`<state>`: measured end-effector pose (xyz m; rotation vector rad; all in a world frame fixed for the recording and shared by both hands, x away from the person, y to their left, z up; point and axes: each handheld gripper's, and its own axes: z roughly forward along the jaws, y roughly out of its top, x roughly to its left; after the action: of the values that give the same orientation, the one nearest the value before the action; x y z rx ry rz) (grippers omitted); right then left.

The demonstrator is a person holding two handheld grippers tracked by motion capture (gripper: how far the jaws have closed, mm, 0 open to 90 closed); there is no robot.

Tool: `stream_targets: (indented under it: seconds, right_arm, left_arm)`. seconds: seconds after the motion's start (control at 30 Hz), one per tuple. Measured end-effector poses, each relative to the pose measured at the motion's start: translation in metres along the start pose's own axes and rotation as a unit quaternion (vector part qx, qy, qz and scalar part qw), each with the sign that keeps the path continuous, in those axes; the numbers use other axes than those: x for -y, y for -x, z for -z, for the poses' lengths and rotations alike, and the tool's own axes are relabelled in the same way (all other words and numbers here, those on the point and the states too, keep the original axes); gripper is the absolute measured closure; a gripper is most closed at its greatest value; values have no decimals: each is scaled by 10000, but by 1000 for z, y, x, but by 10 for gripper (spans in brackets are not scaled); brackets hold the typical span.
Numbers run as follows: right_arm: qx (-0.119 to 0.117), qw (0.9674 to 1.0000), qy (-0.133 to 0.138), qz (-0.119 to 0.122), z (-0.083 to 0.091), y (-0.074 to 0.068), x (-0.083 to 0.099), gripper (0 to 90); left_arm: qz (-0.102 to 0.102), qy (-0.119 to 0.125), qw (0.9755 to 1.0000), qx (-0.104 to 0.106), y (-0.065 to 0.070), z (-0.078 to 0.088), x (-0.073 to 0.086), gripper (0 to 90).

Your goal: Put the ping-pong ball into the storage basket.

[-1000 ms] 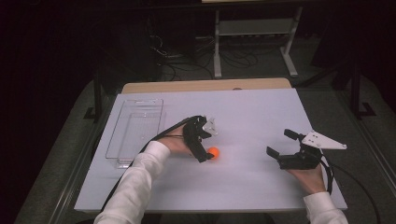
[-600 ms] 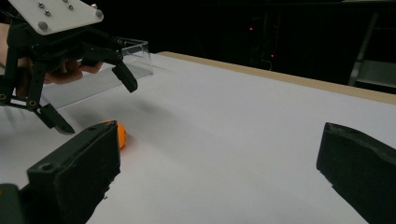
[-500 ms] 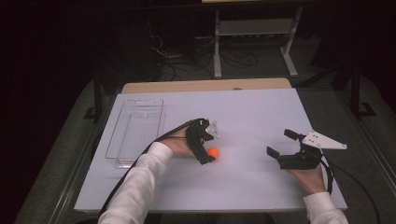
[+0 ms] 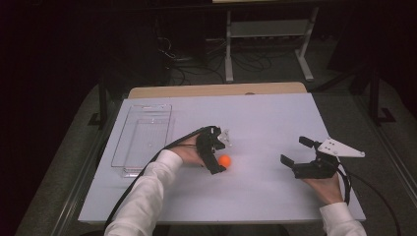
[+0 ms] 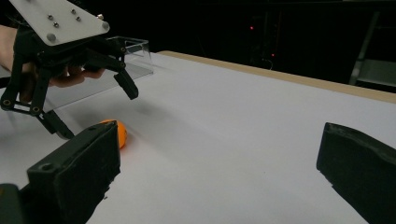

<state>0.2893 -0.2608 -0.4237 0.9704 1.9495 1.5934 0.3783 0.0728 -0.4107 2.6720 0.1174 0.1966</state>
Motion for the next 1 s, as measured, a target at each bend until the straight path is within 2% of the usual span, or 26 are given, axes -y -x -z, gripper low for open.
stream_targets:
  seconds: [0.17, 0.4, 0.77, 1.0]
  right_arm:
    - [-10, 10000, -4, -10, 0, 0, 0, 0]
    - [-5, 10000, -9, -3, 0, 0, 0, 0]
    - [1, 10000, -14, 2, 0, 0, 0, 0]
    - [-4, 10000, -14, 4, 0, 0, 0, 0]
  left_arm:
    - [-71, -53, 9999, 92, 2, -3, 0, 62]
    - [-115, -158, 9997, 116, 3, -5, 0, 114]
    - [-176, -164, 9997, 77, 5, -11, -1, 187]
    - [-178, -171, 9997, 56, 4, -11, -3, 289]
